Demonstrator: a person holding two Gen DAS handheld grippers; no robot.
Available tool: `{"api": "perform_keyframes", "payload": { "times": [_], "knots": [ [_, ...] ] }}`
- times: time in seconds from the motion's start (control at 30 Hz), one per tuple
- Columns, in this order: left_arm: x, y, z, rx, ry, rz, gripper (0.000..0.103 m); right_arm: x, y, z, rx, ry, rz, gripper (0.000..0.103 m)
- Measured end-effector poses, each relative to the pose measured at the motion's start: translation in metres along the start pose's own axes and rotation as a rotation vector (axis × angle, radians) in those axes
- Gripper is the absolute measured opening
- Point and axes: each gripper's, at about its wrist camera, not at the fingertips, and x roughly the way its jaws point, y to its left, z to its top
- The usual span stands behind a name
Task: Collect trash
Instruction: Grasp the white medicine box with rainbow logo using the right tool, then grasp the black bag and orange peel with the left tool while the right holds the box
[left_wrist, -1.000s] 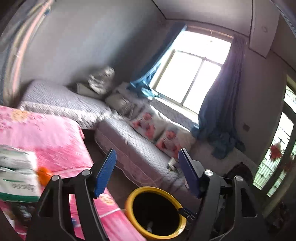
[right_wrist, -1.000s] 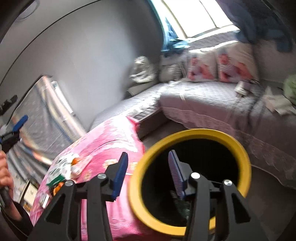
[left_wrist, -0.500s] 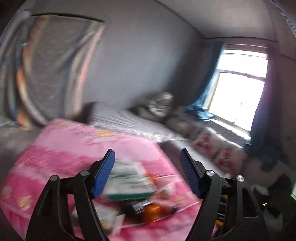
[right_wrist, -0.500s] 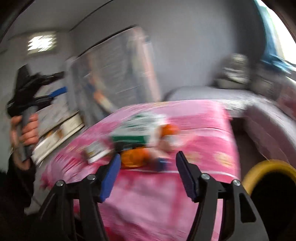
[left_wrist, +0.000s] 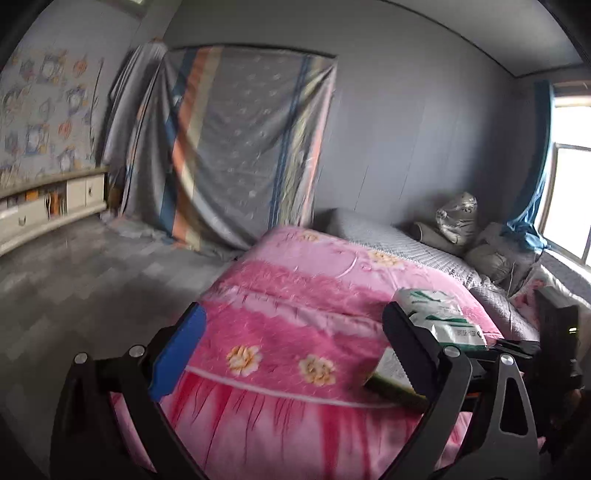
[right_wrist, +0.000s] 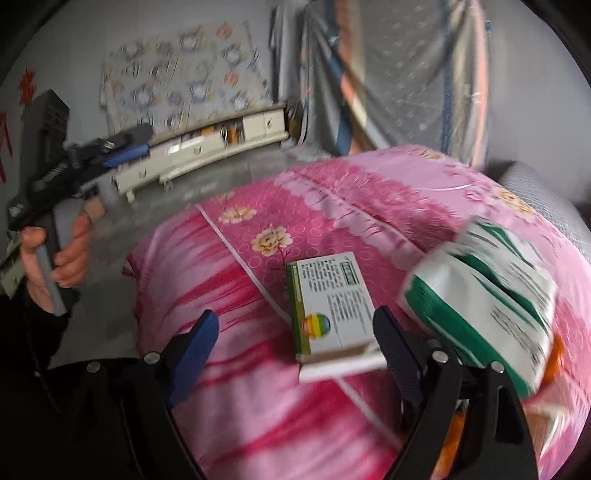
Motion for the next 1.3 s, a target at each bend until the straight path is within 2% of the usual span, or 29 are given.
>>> {"api": "perform_keyframes", "payload": {
  "times": [0.13, 0.37, 0.4, 0.43, 0.53, 0.6, 0.7, 0.83, 0.97, 1.1, 1.3],
  "knots": [
    [0.012, 0.018, -0.003, -0.052, 0.044, -0.023, 0.092, 0.035, -0.005, 0.007, -0.012, 0.09, -0.039, 0.082],
    [0.021, 0.01, -0.017, -0.027, 0.092, -0.042, 0.092, 0.061, -0.023, -0.003, 0.039, 0.152, -0.067, 0.082],
    [0.022, 0.007, -0.019, -0.022, 0.1, -0.046, 0.092, 0.064, -0.024, -0.003, 0.044, 0.152, -0.071, 0.078],
    [0.023, 0.005, -0.019, -0.018, 0.103, -0.051, 0.092, 0.065, -0.024, -0.003, 0.048, 0.154, -0.065, 0.067],
    [0.024, -0.006, -0.021, 0.01, 0.111, -0.06, 0.092, 0.066, -0.024, -0.004, 0.058, 0.142, -0.062, 0.065],
    [0.023, -0.015, -0.021, 0.032, 0.116, -0.069, 0.092, 0.057, -0.025, -0.004, 0.072, 0.11, -0.061, 0.065],
    [0.023, -0.038, -0.024, 0.086, 0.145, -0.116, 0.092, 0.019, -0.038, -0.005, 0.159, 0.004, 0.004, 0.065],
    [0.026, -0.078, -0.036, 0.183, 0.19, -0.2, 0.092, -0.065, -0.071, -0.022, 0.323, -0.209, 0.058, 0.065],
    [0.036, -0.127, -0.054, 0.283, 0.26, -0.325, 0.092, -0.15, -0.108, -0.066, 0.526, -0.402, 0.029, 0.065],
    [0.048, -0.171, -0.073, 0.345, 0.333, -0.421, 0.092, -0.201, -0.115, -0.112, 0.607, -0.503, -0.054, 0.065],
    [0.06, -0.232, -0.093, 0.449, 0.378, -0.494, 0.09, -0.23, -0.113, -0.172, 0.703, -0.546, -0.101, 0.065]
  ]
}}
